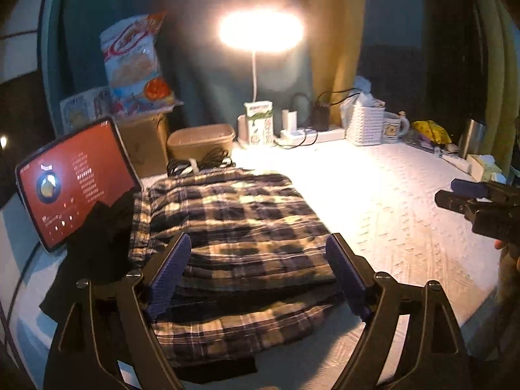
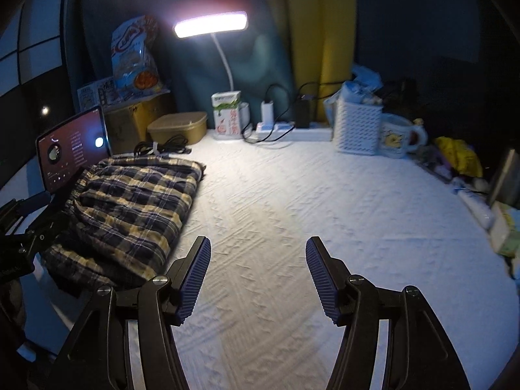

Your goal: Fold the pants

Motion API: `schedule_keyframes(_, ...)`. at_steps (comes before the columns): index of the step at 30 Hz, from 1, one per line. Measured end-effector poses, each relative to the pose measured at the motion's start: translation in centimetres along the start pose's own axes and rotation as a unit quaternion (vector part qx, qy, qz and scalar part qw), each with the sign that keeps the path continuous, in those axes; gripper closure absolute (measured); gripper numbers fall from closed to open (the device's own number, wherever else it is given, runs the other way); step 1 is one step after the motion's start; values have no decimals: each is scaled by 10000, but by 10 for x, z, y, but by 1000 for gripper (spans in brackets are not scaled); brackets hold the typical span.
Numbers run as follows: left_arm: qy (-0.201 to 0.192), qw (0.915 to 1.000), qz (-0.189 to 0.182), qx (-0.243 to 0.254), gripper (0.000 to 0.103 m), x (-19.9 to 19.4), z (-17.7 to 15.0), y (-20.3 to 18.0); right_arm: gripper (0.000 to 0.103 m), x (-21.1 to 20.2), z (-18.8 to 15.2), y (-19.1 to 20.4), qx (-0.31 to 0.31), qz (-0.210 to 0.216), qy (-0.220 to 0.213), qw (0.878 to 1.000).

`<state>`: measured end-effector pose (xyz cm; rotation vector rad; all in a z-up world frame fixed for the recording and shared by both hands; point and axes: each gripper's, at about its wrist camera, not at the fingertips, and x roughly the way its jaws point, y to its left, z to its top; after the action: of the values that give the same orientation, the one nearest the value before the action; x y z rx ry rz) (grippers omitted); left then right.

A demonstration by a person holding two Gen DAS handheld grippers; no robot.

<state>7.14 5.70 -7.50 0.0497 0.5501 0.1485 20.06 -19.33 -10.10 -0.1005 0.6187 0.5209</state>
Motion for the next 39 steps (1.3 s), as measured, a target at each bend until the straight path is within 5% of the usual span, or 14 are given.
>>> schedule_keyframes(14,-846,9961,-240,73,14,-61,22,-28,20,-100,8,-14,7,-453,-878,9951)
schedule_keyframes(20,-1402,9892,-423,21,1,-95,27,-33,13,-138,15,-9,-57,-556,-1293,9900)
schedule_keyframes(26,-1781,9837,-248,12,1,-120,35,-35,10,-171,20,-6,-36,-586,-1660,9844)
schedule_keyframes(39,-2218,9741,-281,-346,1,-146,34,-23,0,-198,28,17,-282,-756,-1861,9792)
